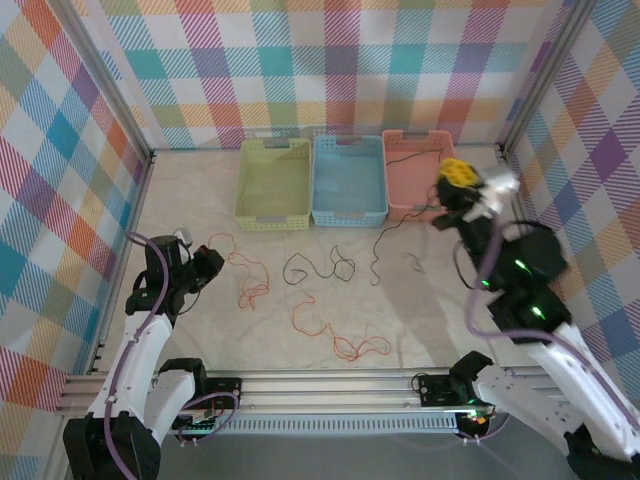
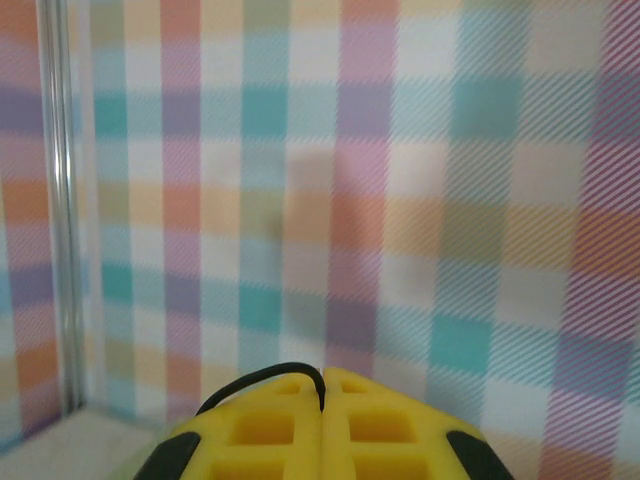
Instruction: Untangle the cables
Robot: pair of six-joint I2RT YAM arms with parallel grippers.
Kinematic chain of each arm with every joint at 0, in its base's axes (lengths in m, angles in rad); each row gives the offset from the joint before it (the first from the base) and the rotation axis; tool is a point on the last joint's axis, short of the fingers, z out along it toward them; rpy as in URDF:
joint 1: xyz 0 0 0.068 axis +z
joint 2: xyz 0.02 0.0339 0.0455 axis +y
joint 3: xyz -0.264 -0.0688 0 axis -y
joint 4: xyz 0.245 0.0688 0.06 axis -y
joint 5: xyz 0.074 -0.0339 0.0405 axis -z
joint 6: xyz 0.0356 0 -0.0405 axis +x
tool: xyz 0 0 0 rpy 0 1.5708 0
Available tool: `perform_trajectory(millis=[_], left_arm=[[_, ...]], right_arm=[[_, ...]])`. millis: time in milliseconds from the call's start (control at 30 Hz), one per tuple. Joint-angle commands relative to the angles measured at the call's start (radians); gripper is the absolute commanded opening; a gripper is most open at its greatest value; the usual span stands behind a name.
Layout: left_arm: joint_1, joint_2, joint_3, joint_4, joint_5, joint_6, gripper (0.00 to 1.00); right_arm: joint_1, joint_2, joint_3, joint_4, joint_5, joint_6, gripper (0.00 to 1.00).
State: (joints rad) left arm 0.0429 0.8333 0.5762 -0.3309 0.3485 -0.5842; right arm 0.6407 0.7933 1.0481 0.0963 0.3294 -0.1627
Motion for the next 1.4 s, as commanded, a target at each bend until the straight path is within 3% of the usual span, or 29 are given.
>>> perform_trajectory(millis=[0,400,833,1100,1200,1300,1367], left_arm=[[-0.019,-0.012,-0.018,0.041,0.067,-0.014,0.0],[-0.078,-0.032,-0.015,0.009,0.09,0.008,0.0],[-0.101,-0.083,-0.033,-0.028,0.091,0.029,0.0],[-0.11,-0.085,-0.039,-0.026,0.09,0.034,0.0],[-0.113,-0.085,-0.039,-0.025,0.093,0.034,0.0],[-0.117,-0.085,-0.039,-0.021,0.094,0.034,0.0],[-0.119,-0.086,-0.041,-0.019,0.093,0.034,0.0]], right_arm=[[-0.01,0.134,0.069,-0.009,-0.076,0.047,0.0],[-0.184,0.695,0.348,0.043,-0.248,0.163,0.0],[-0.276,1.127,0.719,0.046,-0.223,0.206,0.02],[-0.285,1.38,0.906,-0.085,-0.227,0.187,0.07],[-0.288,1.42,0.912,-0.109,-0.196,0.187,0.15],[-0.289,1.454,0.951,-0.204,-0.243,0.183,0.38],[-0.289,1.457,0.983,-0.287,-0.274,0.176,0.47]])
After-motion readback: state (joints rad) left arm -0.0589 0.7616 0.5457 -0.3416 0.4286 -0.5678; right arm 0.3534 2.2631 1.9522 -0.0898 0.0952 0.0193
